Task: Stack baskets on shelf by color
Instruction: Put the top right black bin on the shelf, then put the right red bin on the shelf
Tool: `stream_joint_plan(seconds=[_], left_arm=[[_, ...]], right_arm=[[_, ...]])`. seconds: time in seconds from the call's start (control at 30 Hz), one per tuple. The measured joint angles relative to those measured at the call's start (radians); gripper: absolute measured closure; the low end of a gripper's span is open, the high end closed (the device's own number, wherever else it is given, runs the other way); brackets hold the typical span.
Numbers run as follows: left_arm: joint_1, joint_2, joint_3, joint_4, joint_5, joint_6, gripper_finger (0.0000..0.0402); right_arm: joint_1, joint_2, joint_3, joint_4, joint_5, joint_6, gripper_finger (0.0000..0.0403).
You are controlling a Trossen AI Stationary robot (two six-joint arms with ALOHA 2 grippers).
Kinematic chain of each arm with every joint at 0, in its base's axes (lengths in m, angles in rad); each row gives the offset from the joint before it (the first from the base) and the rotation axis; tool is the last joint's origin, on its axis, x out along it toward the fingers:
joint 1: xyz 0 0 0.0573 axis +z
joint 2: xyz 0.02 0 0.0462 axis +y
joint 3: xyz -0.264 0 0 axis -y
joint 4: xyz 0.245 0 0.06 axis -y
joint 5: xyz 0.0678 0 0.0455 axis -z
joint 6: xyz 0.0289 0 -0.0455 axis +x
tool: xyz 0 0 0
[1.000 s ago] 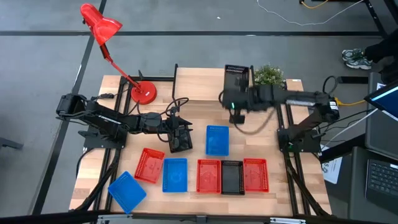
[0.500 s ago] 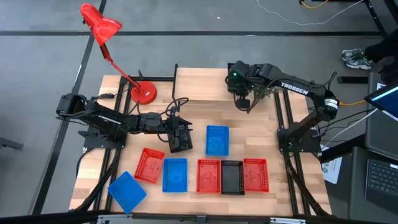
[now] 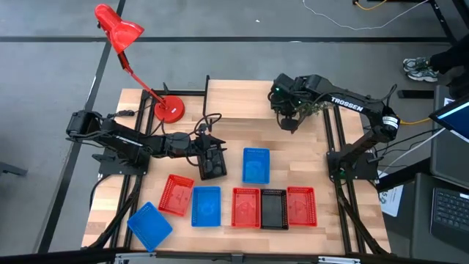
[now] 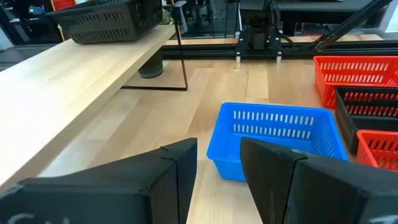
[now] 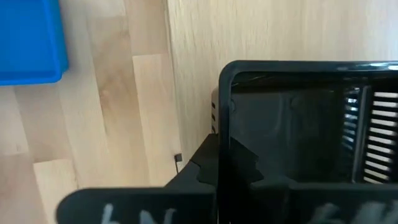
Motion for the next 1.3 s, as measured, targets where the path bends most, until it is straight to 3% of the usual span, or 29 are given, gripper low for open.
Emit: stream_joint_plan(seconds=[0.47, 0.73, 0.9, 1.03, 1.17, 1.3], left_arm=[[-0.001, 0.0, 0.0, 0.0, 0.002, 0.0, 0.0285], [-0.001, 0.0, 0.0, 0.0, 0.002, 0.0, 0.0285], [-0.001, 0.0, 0.0, 0.0, 0.002, -0.003, 0.0285], [-0.001, 0.0, 0.0, 0.0, 0.002, -0.003, 0.0285], [-0.001, 0.0, 0.0, 0.0, 0.003, -0.003, 0.0285], [-0.001, 0.0, 0.0, 0.0, 0.003, -0.003, 0.0285]], right_arm=[[0.0, 0.0, 0.0, -0.011, 0.001, 0.001, 0.0312], [0.005, 0.0, 0.084, -0.103, 0.011, 0.061, 0.0297], [0.032, 0.0, 0.172, -0.218, -0.01, 0.171, 0.0296], [0.071, 0.0, 0.22, -0.324, -0.124, 0.366, 0.0296], [0.145, -0.024, 0.186, -0.39, -0.225, 0.591, 0.0296], [0.278, -0.064, 0.084, -0.39, -0.28, 0.683, 0.0296]])
